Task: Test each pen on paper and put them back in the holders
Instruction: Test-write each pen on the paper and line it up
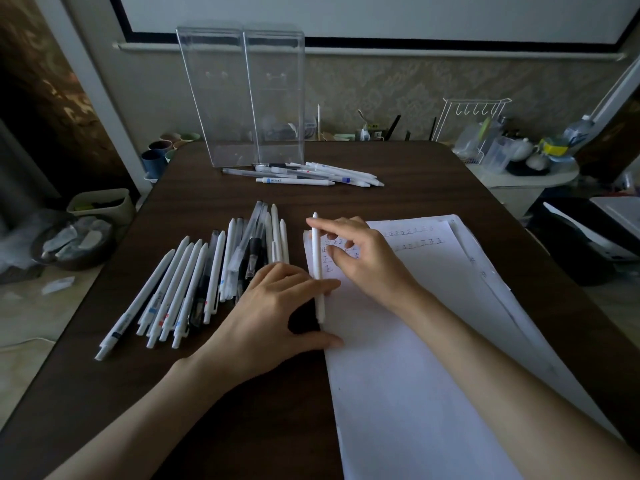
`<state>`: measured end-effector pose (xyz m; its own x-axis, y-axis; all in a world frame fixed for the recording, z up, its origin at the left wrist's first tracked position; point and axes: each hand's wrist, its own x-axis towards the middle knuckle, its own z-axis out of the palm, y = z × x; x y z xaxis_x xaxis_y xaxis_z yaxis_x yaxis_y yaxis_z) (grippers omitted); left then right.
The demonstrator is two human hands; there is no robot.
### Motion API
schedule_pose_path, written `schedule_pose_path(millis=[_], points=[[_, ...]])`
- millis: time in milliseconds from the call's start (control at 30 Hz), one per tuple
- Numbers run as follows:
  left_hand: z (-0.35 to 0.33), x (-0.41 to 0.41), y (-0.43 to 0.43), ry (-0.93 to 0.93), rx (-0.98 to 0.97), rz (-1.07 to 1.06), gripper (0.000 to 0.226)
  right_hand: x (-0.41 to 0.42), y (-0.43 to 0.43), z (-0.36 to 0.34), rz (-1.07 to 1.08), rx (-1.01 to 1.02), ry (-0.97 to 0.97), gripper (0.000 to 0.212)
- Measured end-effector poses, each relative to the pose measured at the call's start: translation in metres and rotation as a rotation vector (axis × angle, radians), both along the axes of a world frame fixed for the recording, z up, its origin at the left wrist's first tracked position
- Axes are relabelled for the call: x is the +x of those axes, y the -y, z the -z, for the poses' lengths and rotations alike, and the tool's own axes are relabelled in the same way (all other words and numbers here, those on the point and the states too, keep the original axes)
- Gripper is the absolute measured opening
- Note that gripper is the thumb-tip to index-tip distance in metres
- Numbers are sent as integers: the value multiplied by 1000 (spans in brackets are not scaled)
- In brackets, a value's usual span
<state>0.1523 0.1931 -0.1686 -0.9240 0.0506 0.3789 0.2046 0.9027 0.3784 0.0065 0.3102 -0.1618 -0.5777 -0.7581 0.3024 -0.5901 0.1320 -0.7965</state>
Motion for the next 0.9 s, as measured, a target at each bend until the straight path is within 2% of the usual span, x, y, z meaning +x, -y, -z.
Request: schedule_pose_path(millis=[200, 300, 433, 533, 667, 900], points=[[0, -2, -1, -45, -14, -27, 50, 0, 0, 0, -21, 17, -36, 56], [1, -2, -1, -49, -86, -145, 55, 2, 1, -2, -75, 71, -33, 63], [-3, -1, 2, 53, -197, -335, 60, 2, 3, 1, -119, 179, -170, 68], [-5, -1, 1, 123, -232, -359, 54, 2, 6, 5, -114, 197, -248, 66], [-4, -2, -1, 150, -292, -449, 54, 0, 7, 7, -74, 183, -242, 62], [-6, -6, 26, 219, -249, -548, 49, -2, 6, 2, -28, 190, -133, 52]])
